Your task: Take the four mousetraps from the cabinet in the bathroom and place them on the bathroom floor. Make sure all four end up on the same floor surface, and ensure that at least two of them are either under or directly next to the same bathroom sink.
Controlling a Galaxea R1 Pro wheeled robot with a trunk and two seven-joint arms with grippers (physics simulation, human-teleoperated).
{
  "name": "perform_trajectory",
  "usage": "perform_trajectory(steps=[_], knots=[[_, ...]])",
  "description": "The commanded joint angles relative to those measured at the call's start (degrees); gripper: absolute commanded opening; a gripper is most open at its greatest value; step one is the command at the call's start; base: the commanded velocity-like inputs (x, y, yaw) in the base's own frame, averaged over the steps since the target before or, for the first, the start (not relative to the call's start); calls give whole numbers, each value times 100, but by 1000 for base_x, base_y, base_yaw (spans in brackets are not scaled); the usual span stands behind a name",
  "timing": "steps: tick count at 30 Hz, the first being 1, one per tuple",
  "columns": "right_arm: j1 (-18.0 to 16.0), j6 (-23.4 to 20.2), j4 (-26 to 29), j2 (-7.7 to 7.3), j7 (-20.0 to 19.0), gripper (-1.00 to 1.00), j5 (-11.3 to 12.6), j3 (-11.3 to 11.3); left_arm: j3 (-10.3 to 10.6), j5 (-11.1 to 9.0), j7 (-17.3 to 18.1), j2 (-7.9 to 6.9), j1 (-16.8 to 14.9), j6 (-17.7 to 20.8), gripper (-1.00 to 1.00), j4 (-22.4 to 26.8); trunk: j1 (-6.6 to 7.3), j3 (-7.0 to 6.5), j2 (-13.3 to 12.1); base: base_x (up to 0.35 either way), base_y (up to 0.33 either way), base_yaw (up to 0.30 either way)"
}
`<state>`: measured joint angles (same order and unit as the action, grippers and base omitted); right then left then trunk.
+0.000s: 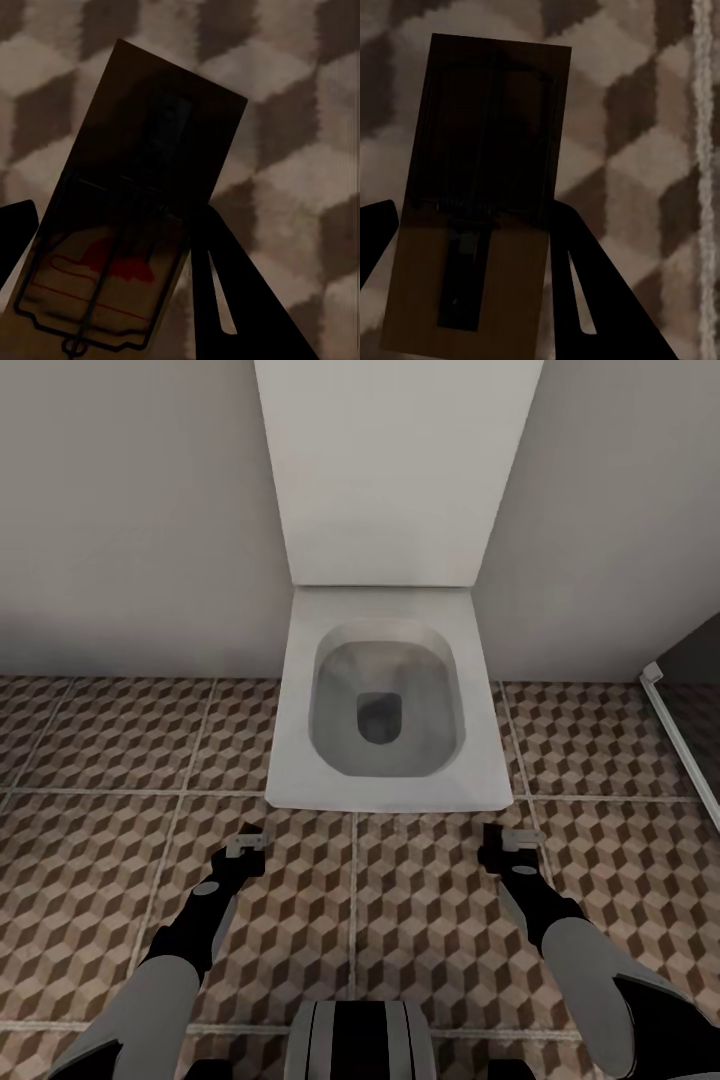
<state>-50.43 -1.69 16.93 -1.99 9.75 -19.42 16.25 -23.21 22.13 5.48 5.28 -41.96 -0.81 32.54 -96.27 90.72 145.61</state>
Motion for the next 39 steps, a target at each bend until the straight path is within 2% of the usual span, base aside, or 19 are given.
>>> perform_trajectory(steps=[1, 10, 22, 39], knots=[[-2, -15, 3, 4, 9, -100, -44, 27, -52, 47, 76, 8, -4, -8, -100, 7, 1, 3, 1, 0, -99, 0], [-2, -15, 3, 5, 9, -100, -44, 27, -60, 46, 76, 5, -3, -12, -100, 42, 1, 3, 1, 0, -65, 0], [-2, -15, 3, 5, 9, -100, -44, 27, -52, 46, 83, 8, -3, 5, -100, 320, 1, 3, 1, 11, -4, 0], [-2, -15, 3, 5, 9, -100, -45, 27, -9, 55, 88, 8, -4, 54, -100, 289, 1, 3, 1, 283, 0, 0]])
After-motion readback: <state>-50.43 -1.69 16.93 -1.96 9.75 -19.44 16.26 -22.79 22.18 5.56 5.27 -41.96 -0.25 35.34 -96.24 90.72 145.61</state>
